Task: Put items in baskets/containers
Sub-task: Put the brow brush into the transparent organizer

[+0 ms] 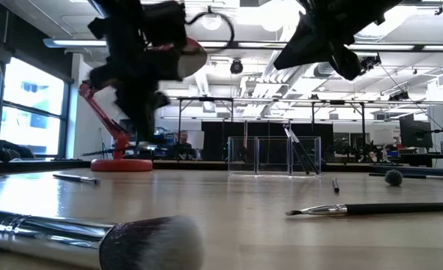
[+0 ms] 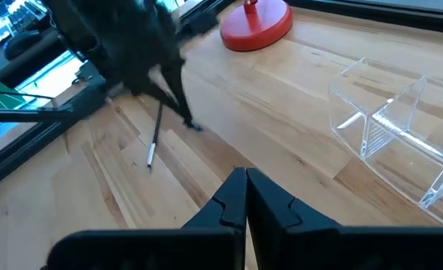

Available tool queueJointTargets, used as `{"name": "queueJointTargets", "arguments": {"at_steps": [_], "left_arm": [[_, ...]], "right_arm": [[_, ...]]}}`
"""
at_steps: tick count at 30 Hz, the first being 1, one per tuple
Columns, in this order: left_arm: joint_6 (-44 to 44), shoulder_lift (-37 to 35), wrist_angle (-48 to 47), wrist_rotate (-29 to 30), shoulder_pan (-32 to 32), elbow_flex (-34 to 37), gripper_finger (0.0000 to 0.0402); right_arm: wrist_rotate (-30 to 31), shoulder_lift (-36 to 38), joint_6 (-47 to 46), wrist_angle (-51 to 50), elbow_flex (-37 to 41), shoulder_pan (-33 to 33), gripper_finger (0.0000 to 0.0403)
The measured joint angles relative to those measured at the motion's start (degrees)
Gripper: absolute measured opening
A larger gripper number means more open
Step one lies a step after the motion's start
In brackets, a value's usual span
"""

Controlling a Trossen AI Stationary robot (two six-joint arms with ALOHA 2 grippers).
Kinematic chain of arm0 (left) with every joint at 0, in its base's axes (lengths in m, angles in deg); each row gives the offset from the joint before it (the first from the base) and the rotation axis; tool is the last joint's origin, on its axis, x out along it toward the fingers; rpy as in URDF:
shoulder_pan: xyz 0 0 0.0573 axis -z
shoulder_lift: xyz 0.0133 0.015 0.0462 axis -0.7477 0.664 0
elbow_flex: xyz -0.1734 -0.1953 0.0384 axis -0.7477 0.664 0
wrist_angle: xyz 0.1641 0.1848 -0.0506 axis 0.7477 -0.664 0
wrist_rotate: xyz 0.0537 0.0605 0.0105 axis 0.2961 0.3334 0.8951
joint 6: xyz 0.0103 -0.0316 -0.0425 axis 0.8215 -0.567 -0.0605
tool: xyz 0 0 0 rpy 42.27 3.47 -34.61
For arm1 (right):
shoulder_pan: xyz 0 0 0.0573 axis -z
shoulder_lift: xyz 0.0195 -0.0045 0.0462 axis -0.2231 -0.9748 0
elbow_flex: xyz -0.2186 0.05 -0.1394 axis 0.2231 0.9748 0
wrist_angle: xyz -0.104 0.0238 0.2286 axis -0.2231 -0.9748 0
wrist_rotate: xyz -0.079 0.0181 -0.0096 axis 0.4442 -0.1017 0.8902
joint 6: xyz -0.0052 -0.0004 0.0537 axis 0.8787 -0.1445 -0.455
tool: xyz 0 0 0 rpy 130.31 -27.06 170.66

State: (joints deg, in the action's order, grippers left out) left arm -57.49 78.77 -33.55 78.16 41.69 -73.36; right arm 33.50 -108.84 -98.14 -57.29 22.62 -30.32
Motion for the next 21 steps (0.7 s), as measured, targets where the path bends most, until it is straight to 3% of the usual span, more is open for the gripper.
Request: {"name": "queueJointTargets", "arguments": {"at_steps": [9,15,21], "left_arm": [[-4.65,-10.38,5.85,-10.57,-6.56,2.06,0.0001],[-7.94,-12.50,9.22,-10.90,-6.80,2.18,0.0001],[-12.81,-12.43,12.20,-10.76,-6.80,2.18,0.0000]], "right_arm": [[-0.08,0.00,-2.30,-4.07,-0.04,-1.72,0.0002],[-0.06,0.00,-6.60,-11.40,-0.04,-3.26,0.0002],[0.24,0.00,-2.90,-15.80,-0.02,-3.37,0.0001]]}}
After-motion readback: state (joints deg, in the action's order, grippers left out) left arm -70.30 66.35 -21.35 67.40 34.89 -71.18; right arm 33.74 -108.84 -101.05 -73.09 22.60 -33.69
